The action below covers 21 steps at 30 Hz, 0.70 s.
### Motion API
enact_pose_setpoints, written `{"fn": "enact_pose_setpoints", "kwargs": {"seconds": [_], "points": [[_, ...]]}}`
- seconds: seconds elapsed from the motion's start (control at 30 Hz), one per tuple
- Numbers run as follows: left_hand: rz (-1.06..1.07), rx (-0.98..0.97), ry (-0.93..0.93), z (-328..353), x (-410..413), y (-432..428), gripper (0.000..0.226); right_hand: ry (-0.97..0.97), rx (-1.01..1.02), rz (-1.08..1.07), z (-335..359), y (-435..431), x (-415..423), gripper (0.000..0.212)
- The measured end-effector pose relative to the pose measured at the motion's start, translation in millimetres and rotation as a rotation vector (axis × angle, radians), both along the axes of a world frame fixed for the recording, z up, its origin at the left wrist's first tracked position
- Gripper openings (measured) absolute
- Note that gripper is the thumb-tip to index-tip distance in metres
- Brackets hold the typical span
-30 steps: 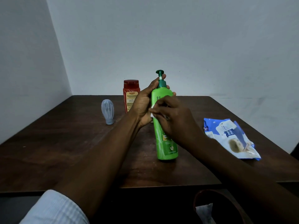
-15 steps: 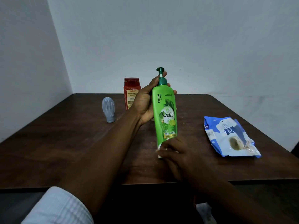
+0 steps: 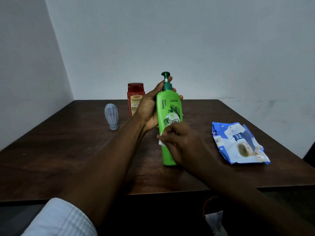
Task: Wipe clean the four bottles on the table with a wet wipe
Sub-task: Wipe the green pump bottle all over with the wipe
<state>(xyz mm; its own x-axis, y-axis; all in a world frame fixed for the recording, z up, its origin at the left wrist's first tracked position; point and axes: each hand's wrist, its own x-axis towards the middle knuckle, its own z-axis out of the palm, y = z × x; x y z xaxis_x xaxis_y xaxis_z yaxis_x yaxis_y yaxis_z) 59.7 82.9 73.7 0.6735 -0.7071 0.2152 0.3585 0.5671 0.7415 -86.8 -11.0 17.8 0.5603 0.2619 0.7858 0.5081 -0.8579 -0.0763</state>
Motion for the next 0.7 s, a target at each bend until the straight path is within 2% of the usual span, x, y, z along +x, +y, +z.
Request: {"fn": "enact_pose_setpoints", "kwargs": {"seconds": [0.1, 0.23, 0.37, 0.47, 0.6, 0.7], "points": [[0.060, 0.011, 0.010, 3.5, -5.5, -0.3, 0.031, -0.057, 0.043, -0.034, 29.2, -0.3, 26.6, 0.012], [0.041, -0.029, -0.002, 6.7, -10.4, 1.8, 0.031, -0.100, 0.156, -0.075, 64.4, -2.6, 51.6, 0.013], [0.040, -0.051, 0.018, 5.8, -10.4, 4.0, 0.031, -0.107, 0.198, -0.080, 65.7, 0.9, 54.9, 0.015], [0.100, -0.016, 0.015, 5.0, -7.5, 0.7, 0.031, -0.099, 0.120, -0.033, 46.0, 5.0, 45.4, 0.013], [0.069, 0.015, 0.003, 1.3, -3.2, -1.7, 0.030, -0.031, -0.101, -0.007, 7.2, 11.9, 22.7, 0.009], [0.023, 0.022, -0.038, 2.1, -1.0, -3.1, 0.030, 0.013, -0.164, 0.043, -14.7, 9.7, 2.6, 0.021]]}}
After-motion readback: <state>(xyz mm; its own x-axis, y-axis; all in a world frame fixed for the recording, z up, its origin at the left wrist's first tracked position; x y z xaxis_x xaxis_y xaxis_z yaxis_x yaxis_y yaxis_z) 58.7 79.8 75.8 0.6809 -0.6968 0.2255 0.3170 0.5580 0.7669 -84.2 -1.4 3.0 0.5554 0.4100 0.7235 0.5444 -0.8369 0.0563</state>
